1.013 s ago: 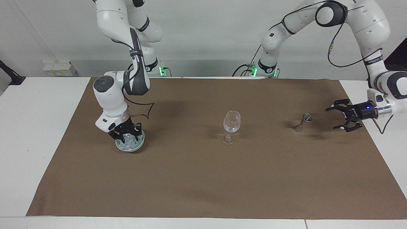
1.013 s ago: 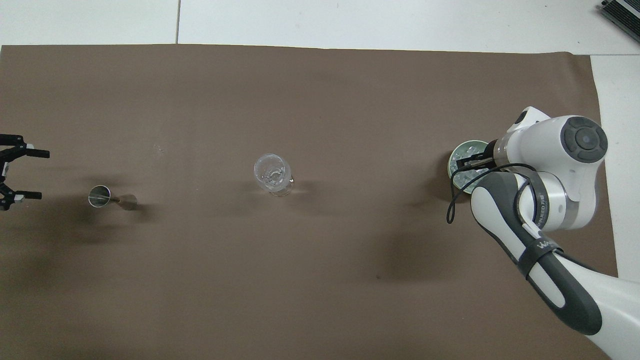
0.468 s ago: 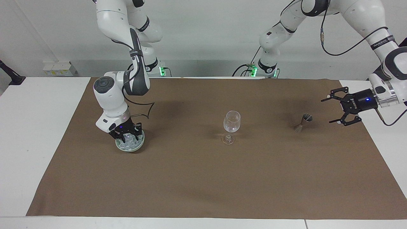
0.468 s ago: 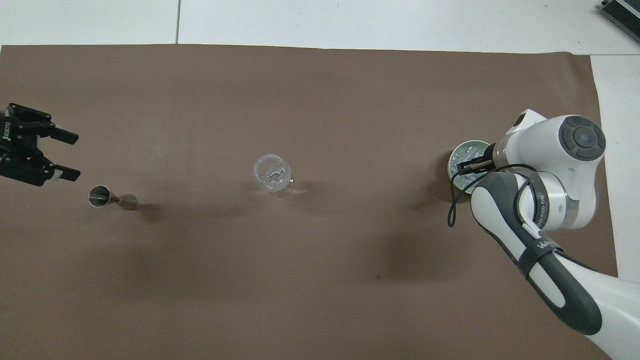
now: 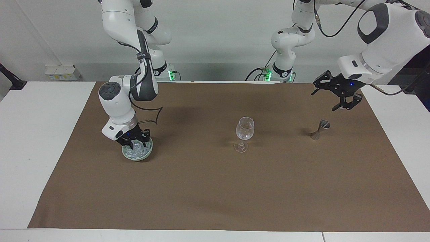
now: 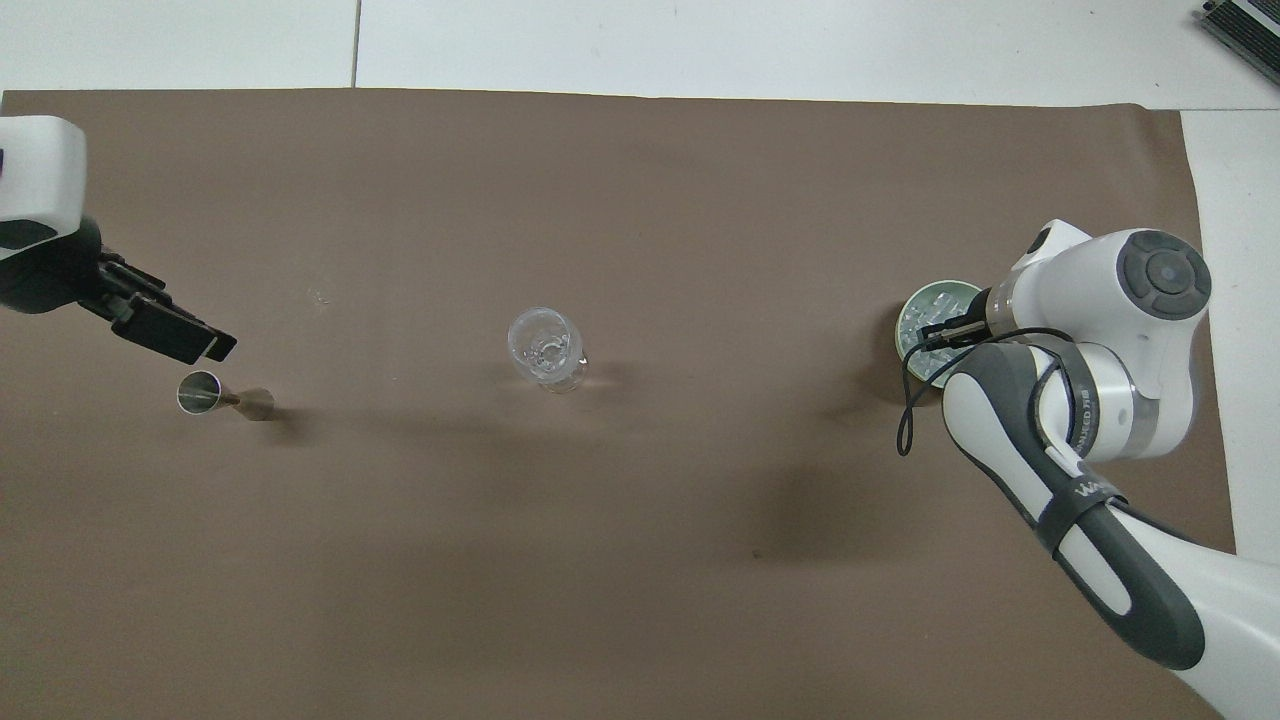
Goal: Pour wine and add ice with both arms
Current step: 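Withdraw the open left gripper away from the metal cup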
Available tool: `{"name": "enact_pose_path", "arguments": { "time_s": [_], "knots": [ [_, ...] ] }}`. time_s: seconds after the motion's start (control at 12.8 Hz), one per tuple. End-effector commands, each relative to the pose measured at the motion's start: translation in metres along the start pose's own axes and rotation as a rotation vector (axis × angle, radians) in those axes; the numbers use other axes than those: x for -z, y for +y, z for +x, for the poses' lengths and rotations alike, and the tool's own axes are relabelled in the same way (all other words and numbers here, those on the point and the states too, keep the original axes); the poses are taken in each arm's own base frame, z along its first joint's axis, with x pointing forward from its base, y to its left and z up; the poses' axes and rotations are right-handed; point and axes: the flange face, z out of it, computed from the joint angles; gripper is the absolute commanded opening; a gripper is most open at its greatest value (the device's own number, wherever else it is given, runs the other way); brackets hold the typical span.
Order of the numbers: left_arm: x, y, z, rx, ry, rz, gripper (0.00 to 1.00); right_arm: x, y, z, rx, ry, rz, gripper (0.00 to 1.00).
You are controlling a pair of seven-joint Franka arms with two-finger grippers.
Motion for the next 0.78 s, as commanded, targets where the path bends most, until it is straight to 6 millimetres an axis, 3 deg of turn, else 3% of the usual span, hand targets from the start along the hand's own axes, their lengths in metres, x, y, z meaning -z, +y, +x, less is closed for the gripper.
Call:
{"name": "enact_pose_path", "arguments": {
  "time_s": [0.0, 0.31, 0.47, 0.62, 0.7],
  "knots": [
    [0.029, 0.031, -0.011, 0.225, 0.019, 0.128, 1.00, 0.006, 0.003, 0.000, 0.011, -0.010, -0.012, 0.44],
    [0.047, 0.040, -0.034, 0.393, 0.059, 0.171, 1.00, 0.010, 0.003, 0.003, 0.014, -0.018, -0.014, 0.31],
    [0.054, 0.032, -0.042, 0.416, 0.065, 0.199, 1.00, 0.010, 0.003, 0.003, 0.012, -0.019, -0.014, 0.29],
    [0.059, 0.042, -0.040, 0.436, 0.073, 0.226, 1.00, 0.013, 0.004, 0.004, 0.012, -0.019, -0.014, 0.20],
    [0.060, 0.037, -0.042, 0.451, 0.069, 0.221, 1.00, 0.016, 0.003, 0.006, 0.012, -0.024, -0.014, 0.18]
  ]
}}
